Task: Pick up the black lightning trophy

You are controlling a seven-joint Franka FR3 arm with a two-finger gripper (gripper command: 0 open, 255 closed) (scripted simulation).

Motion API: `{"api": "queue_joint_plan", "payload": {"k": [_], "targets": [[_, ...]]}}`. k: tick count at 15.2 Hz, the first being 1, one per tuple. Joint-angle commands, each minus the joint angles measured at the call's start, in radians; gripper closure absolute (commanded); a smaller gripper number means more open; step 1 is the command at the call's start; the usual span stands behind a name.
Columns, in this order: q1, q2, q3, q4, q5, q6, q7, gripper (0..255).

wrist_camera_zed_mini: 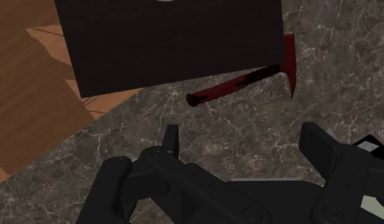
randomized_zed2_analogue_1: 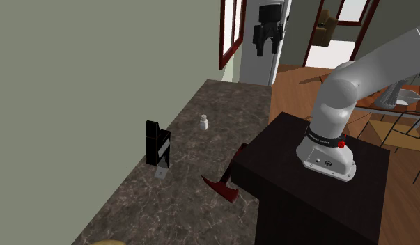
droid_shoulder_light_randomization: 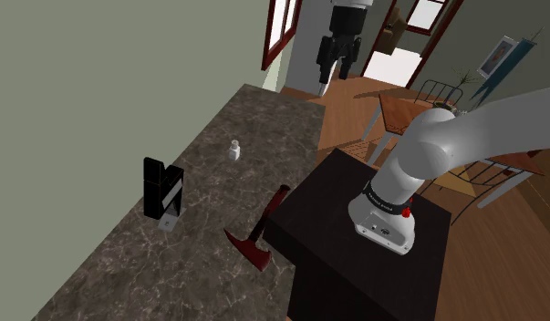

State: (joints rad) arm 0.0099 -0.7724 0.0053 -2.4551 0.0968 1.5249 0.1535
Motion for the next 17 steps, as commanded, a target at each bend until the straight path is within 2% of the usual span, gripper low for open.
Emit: {"api": "queue_joint_plan", "payload": {"k": [1, 9, 13, 17], "targets": [[0.0, 0.0, 0.0, 0.0, 0.0, 0.0, 0.0, 0], [0.026, 0.076, 0.197, -0.09, 0.139, 0.225, 0.279, 0], [0.031, 0.167, 0.298, -0.092, 0.188, 0.351, 0.416, 0], [0.022, 0.29, 0.399, -0.066, 0.209, 0.479, 0.558, 0]]}}
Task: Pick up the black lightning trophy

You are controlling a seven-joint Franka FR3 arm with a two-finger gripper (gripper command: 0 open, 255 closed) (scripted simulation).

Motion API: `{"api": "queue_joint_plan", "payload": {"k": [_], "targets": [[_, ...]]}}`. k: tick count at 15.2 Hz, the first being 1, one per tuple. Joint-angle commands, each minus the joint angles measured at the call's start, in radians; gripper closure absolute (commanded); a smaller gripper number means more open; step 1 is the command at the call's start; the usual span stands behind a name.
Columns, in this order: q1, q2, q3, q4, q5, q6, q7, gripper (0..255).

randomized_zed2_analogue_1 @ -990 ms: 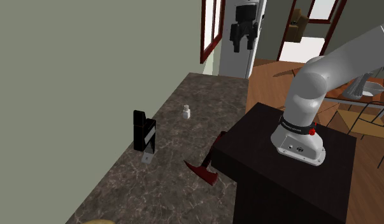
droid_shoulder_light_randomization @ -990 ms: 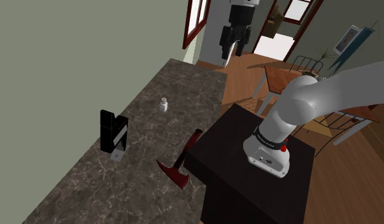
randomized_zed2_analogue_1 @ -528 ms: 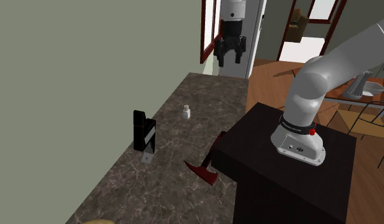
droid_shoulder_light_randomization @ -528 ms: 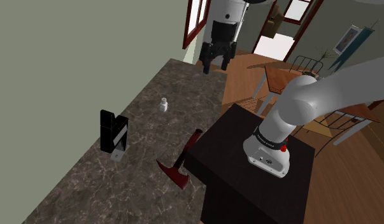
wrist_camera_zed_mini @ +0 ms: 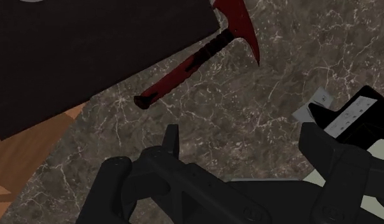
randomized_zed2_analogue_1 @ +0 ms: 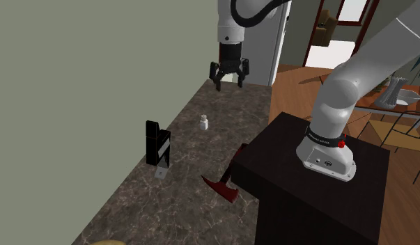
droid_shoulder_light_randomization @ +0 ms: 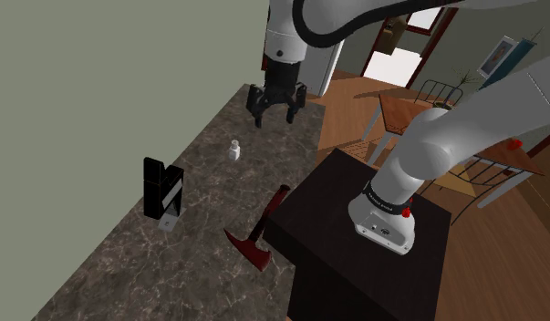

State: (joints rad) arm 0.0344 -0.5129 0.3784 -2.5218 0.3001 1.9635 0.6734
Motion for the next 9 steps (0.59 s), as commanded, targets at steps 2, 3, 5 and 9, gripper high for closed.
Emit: {"api": "queue_joint_plan", "payload": {"k": [2, 3, 5, 9], "targets": [[-0.013, 0.103, 0.075, 0.023, 0.0, 0.103, 0.114, 0], [-0.019, 0.141, 0.099, 0.037, -0.008, 0.133, 0.154, 0], [-0.034, 0.222, 0.145, 0.07, -0.034, 0.192, 0.238, 0], [-0.066, 0.402, 0.225, 0.153, -0.141, 0.295, 0.432, 0]]}}
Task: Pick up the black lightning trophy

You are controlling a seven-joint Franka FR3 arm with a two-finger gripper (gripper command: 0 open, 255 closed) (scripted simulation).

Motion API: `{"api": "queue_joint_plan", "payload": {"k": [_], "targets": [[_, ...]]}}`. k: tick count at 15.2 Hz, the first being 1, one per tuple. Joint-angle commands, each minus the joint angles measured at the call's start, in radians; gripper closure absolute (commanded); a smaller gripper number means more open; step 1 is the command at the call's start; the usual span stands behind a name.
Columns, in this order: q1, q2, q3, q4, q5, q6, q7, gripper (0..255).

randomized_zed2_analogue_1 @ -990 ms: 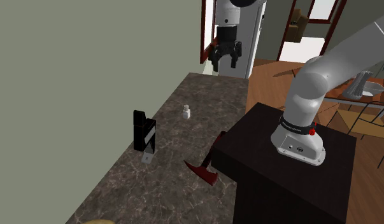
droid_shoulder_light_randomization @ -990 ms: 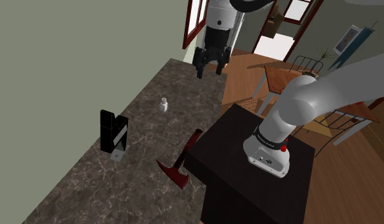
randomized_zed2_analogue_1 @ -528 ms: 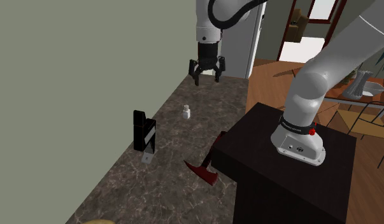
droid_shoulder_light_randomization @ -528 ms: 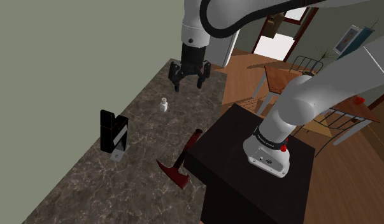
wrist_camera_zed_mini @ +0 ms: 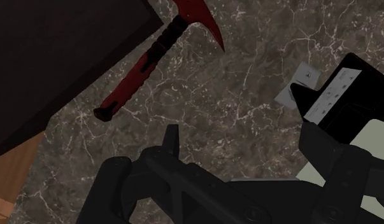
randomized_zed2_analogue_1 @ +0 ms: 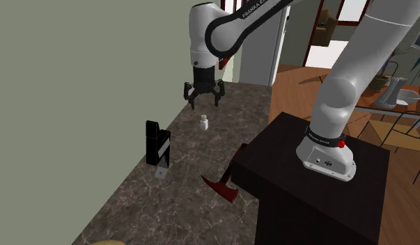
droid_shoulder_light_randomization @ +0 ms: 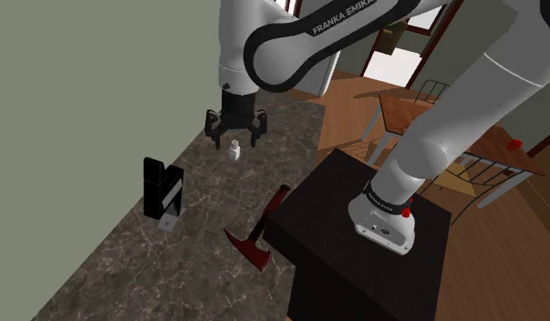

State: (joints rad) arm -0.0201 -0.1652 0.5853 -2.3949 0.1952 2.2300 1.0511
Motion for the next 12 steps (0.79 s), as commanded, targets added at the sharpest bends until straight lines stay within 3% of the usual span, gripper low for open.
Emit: {"api": "queue_joint_plan", "payload": {"k": [1, 6, 12], "targets": [[-0.016, 0.102, 0.033, 0.051, -0.075, 0.049, 0.109, 0], [0.017, 0.349, 0.035, 0.2, -0.301, 0.11, 0.389, 0], [0.148, 0.612, -0.067, 0.433, -0.495, 0.106, 0.638, 0]]}}
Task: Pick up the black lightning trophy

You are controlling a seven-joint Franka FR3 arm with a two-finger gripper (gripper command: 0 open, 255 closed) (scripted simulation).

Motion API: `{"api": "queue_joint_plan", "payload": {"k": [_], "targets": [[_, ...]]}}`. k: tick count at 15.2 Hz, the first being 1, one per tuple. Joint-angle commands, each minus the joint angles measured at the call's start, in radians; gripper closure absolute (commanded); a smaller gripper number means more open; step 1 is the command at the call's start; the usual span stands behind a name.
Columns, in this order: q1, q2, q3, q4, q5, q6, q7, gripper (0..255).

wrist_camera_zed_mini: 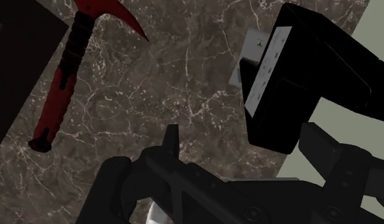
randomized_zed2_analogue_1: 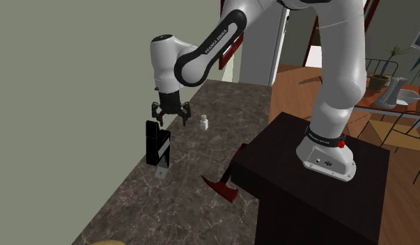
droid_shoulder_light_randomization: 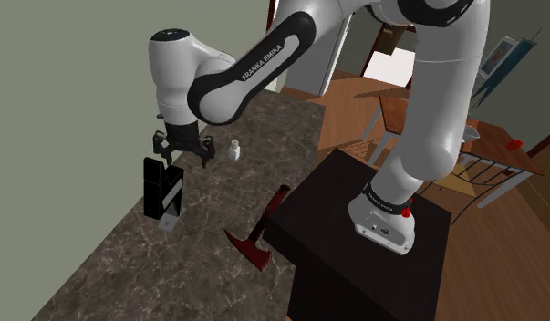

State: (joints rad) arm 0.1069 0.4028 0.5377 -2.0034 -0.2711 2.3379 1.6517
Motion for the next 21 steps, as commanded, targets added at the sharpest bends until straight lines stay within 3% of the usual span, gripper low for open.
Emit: {"api": "queue_joint_plan", "payload": {"k": [1, 5, 14, 15, 21], "targets": [[0.044, 0.084, -0.038, 0.085, -0.049, -0.007, 0.067, 0], [0.118, 0.225, -0.1, 0.252, -0.101, -0.036, 0.155, 0], [0.139, 0.295, -0.129, 0.256, -0.135, 0.027, 0.176, 0], [0.139, 0.294, -0.129, 0.256, -0.135, 0.027, 0.176, 255], [0.139, 0.295, -0.129, 0.257, -0.135, 0.027, 0.176, 255]]}}
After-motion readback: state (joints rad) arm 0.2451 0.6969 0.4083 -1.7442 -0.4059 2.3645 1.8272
